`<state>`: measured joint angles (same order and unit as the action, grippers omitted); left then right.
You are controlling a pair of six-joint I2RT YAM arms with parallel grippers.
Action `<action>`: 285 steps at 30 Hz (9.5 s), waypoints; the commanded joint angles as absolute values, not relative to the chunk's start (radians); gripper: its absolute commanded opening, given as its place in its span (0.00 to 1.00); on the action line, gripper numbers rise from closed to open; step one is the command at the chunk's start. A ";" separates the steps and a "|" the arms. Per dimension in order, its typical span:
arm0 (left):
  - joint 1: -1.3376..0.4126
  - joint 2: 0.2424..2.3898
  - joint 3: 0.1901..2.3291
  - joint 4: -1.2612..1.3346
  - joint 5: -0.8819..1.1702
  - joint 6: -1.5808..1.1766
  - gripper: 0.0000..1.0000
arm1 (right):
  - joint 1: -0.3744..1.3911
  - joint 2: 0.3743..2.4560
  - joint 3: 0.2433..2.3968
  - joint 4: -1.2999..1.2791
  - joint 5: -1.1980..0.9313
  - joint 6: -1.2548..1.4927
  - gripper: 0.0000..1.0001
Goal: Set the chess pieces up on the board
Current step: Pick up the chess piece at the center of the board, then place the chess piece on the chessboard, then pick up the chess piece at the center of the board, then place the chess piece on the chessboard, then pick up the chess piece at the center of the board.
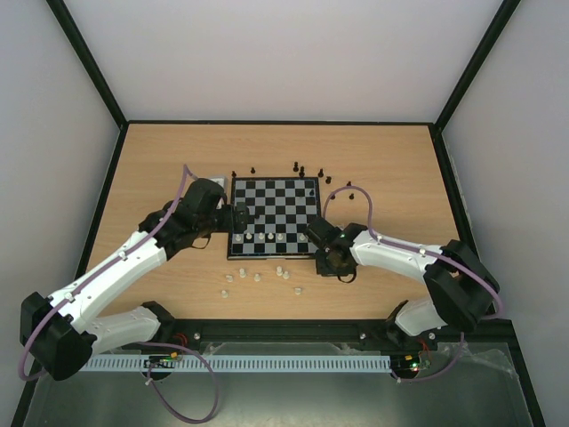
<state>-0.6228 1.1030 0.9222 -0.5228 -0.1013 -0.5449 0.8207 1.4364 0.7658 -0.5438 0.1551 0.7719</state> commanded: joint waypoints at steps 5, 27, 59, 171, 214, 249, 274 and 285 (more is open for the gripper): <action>-0.617 1.101 0.912 -0.530 -0.113 -0.542 0.99 | 0.827 1.433 0.821 -0.577 0.173 0.759 0.06; -0.617 1.078 0.915 -0.562 -0.144 -0.562 0.99 | 0.800 1.642 1.063 -0.592 0.198 0.639 0.06; -0.617 1.101 0.915 -0.562 -0.152 -0.572 0.99 | 0.772 1.589 1.098 -0.599 0.173 0.580 0.29; -0.774 1.593 1.066 -0.781 -0.209 -0.684 0.06 | 0.786 1.249 0.921 -0.502 -0.026 0.469 0.38; -0.737 1.652 1.020 -0.738 -0.215 -0.659 0.17 | 0.786 1.266 0.915 -0.500 -0.028 0.471 0.38; -0.777 1.150 0.894 -0.614 -0.132 -0.723 0.99 | 0.942 1.401 1.013 -0.526 0.028 0.515 0.61; -0.782 0.943 0.788 -0.659 -0.143 -0.747 0.99 | 1.157 1.408 0.907 -0.632 0.108 0.751 0.50; -0.782 0.991 0.778 -0.628 -0.134 -0.732 0.99 | 1.173 1.442 0.861 -0.586 0.089 0.737 0.44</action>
<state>-0.7803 0.9802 0.7929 -0.6456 -0.1417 -0.7429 1.1656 1.4212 0.8703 -0.5755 0.1009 0.7376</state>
